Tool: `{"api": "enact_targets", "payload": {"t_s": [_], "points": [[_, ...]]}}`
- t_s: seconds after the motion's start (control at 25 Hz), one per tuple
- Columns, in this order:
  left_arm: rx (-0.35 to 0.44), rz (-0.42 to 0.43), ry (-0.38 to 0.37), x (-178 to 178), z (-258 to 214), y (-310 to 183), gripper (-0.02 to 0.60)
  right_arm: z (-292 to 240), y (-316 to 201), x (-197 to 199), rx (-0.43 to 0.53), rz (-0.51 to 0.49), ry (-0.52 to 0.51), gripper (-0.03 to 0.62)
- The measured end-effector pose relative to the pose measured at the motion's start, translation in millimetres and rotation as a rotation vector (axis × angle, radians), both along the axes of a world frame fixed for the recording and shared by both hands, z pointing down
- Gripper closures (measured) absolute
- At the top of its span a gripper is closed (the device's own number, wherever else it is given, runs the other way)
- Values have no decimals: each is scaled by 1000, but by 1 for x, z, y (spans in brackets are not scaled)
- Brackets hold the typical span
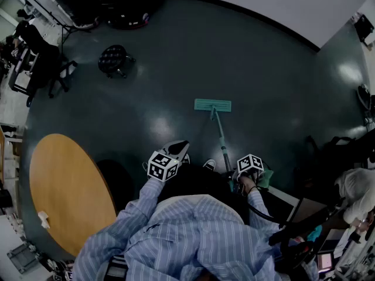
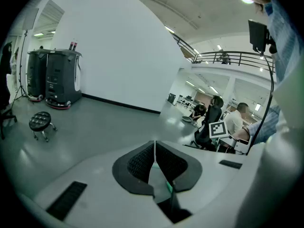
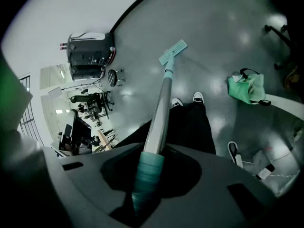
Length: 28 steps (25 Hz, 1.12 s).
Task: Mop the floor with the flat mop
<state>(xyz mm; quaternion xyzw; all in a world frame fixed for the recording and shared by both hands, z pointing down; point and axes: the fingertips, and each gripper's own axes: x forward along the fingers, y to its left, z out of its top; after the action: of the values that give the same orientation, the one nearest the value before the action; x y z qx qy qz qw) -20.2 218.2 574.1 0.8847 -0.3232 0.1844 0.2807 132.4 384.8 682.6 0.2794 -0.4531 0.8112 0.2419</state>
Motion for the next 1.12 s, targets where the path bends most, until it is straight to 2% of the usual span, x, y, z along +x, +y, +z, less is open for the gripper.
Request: {"api": "enact_targets", "payload": {"t_s": [0.44, 0.76, 0.96, 1.12], "points": [[1, -7, -13, 2, 2, 2, 568, 0, -2, 1, 8, -16, 0, 513], [39, 8, -12, 34, -10, -6, 568, 0, -13, 16, 14, -5, -19, 513], [76, 39, -44, 44, -18, -20, 568, 3, -32, 22, 23, 14, -40, 511], [88, 7, -36, 36, -22, -40, 568, 6, -51, 22, 30, 5, -30, 511]]}}
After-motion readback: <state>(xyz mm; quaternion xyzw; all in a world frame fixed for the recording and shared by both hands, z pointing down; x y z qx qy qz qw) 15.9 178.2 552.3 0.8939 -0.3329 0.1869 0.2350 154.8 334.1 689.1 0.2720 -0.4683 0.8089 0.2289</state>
